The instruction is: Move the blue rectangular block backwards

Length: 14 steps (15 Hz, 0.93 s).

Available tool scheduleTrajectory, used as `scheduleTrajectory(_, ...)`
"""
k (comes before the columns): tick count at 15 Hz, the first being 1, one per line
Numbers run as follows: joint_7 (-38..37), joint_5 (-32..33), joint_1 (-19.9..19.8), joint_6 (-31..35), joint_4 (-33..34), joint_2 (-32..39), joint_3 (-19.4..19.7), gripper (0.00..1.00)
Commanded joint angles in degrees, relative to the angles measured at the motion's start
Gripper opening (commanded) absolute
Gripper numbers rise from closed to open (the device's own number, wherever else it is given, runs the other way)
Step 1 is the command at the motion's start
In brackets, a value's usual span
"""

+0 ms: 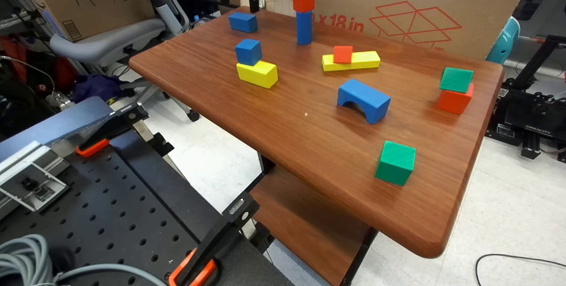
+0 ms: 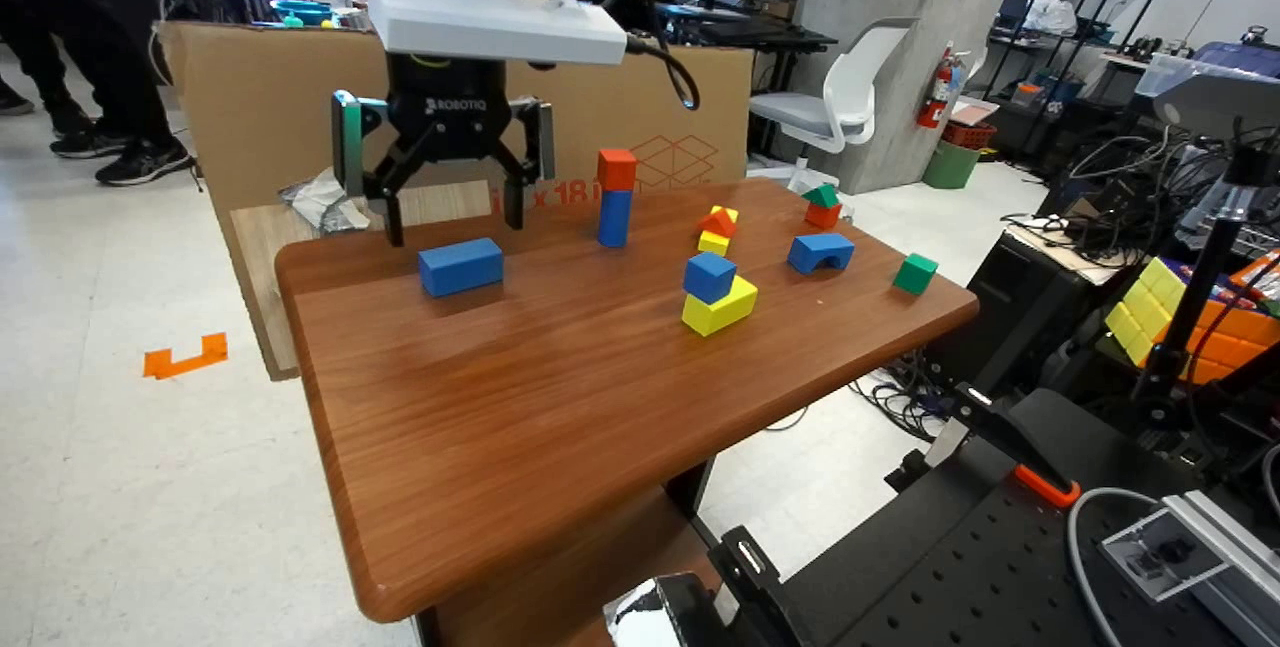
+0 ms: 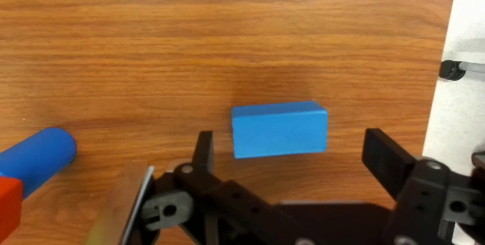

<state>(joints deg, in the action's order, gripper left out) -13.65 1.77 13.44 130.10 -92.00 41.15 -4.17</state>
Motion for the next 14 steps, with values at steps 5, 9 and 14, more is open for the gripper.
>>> scheduleTrajectory(5,-1.84,-4.21,-2.06,-1.7,-10.85,-14.5,0.1,1.0)
scheduleTrajectory(9,-0.63,-4.28,-4.74,-1.54,-18.18,-20.84,0.97,1.0)
scheduleTrajectory(14,-0.39,-3.43,-7.4,-1.03,-26.24,-24.14,2.24,1.0)
